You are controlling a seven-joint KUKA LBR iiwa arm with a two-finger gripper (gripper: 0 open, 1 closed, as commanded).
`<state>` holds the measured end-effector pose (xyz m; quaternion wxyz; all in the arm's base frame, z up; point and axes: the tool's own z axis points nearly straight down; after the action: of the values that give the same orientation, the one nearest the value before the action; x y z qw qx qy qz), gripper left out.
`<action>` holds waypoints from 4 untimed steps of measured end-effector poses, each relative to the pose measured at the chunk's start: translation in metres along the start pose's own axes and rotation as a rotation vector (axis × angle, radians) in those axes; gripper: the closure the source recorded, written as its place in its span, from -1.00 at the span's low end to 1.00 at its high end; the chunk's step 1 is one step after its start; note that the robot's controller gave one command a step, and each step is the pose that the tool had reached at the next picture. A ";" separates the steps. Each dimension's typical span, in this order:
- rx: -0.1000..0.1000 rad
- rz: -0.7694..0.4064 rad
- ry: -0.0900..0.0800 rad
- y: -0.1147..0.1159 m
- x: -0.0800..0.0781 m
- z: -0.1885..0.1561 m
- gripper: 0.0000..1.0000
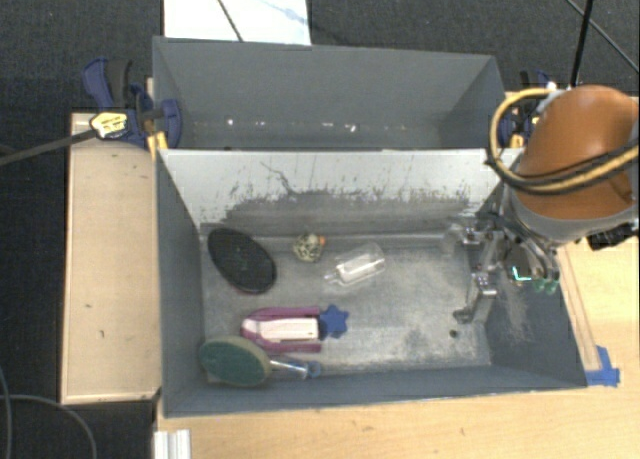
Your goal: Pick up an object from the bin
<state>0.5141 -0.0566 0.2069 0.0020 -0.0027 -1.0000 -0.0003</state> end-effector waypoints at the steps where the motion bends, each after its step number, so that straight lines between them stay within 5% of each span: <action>1: -0.003 -0.145 -0.003 0.081 0.006 0.035 -1.00; 2: 0.000 -0.255 -0.009 0.107 -0.073 0.071 -1.00; 3: 0.000 -0.219 -0.001 0.092 -0.072 0.131 -1.00; 4: 0.001 -0.222 -0.007 0.093 -0.074 0.128 1.00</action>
Offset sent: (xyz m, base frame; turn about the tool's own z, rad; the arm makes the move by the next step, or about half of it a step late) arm -0.0058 0.0777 -0.0335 -0.1385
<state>0.5877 0.0356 0.0789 -0.0016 0.1079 -0.9942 -0.0002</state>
